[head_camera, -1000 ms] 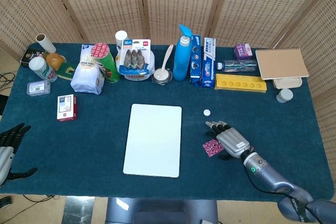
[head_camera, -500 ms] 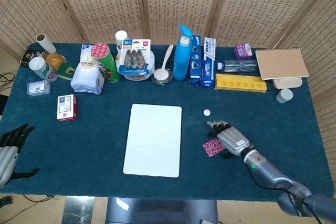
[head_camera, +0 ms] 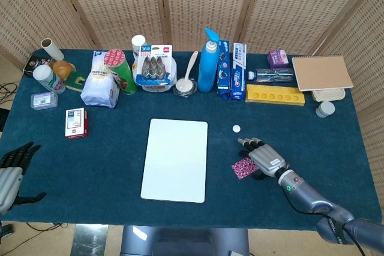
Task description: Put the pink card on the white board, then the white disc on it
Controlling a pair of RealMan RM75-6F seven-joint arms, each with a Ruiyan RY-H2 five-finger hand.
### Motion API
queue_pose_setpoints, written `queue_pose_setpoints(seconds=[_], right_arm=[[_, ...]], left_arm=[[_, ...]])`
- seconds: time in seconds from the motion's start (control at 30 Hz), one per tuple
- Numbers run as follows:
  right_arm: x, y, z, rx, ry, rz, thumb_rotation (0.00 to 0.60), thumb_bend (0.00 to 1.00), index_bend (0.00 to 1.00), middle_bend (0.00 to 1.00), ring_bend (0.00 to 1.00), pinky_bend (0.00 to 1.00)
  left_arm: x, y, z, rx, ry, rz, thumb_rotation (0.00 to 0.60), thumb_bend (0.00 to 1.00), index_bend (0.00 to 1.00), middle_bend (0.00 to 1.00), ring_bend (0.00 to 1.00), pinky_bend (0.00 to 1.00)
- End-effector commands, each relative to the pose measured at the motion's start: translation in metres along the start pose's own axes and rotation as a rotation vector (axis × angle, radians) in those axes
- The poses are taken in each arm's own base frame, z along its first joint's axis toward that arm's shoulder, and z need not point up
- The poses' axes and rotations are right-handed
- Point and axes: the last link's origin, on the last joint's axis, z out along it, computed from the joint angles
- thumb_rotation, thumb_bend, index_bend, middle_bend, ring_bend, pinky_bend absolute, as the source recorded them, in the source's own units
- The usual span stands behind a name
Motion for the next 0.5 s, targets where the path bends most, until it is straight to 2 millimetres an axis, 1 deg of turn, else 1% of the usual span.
queue_pose_setpoints(seconds=[0.03, 0.5], right_arm=[[-0.0005, -0.0014, 0.0014, 0.004, 0.000, 0.004, 0.600, 0.31, 0.26, 0.01, 0.01, 0.00], [-0.0028, 0.0034, 0.0037, -0.003, 0.001, 0.003, 0.600, 0.31, 0.27, 0.02, 0.02, 0.00]], left_arm=[[-0.0002, 0.0000, 0.0001, 0.001, -0.001, 0.001, 0.600, 0.08, 0.00, 0.00, 0.00, 0.05], [-0.0006, 0.0000, 0.0008, 0.003, -0.008, 0.000, 0.600, 0.08, 0.00, 0.00, 0.00, 0.05]])
